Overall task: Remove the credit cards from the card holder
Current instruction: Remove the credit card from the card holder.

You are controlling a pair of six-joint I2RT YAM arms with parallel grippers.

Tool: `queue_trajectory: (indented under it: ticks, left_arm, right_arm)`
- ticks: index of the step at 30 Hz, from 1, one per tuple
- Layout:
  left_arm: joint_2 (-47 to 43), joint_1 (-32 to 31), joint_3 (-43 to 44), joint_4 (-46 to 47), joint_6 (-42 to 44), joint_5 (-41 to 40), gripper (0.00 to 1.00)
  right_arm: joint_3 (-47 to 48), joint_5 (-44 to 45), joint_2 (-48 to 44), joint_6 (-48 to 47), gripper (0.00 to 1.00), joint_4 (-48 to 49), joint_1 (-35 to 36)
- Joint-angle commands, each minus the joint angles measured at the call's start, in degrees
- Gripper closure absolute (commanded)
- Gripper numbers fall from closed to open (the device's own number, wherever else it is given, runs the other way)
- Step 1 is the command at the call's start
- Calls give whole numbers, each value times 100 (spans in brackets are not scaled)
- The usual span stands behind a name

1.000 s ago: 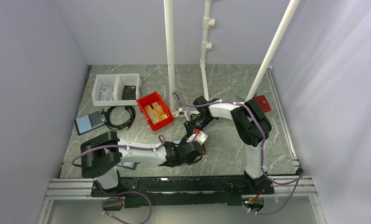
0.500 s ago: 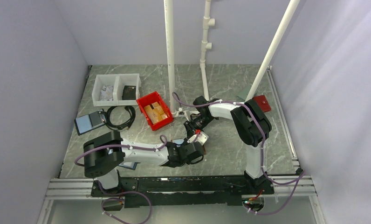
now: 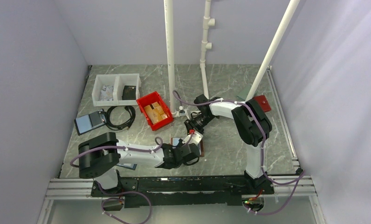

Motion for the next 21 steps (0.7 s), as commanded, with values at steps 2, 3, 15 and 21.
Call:
queue_trajectory:
  ticks: [2,3,15,21]
  left_arm:
    - [-525,-8,-408,332,-481,-304,100]
    - [-608,7,-504,401,-554,-325,100]
    - [-2575,1516,-3025,3408,-2471,1560,100]
    - [-3208,1824,-3339,3045,-3294,1648,100]
  right_arm:
    - [267,-428,-353,-531,74,-378,-108]
    - [280,-433,-419,-613,73,-443,-107]
    - [191,-21,-644,-645,71,-319,-111]
    - [104,181,-602,-474,74,-139,-85]
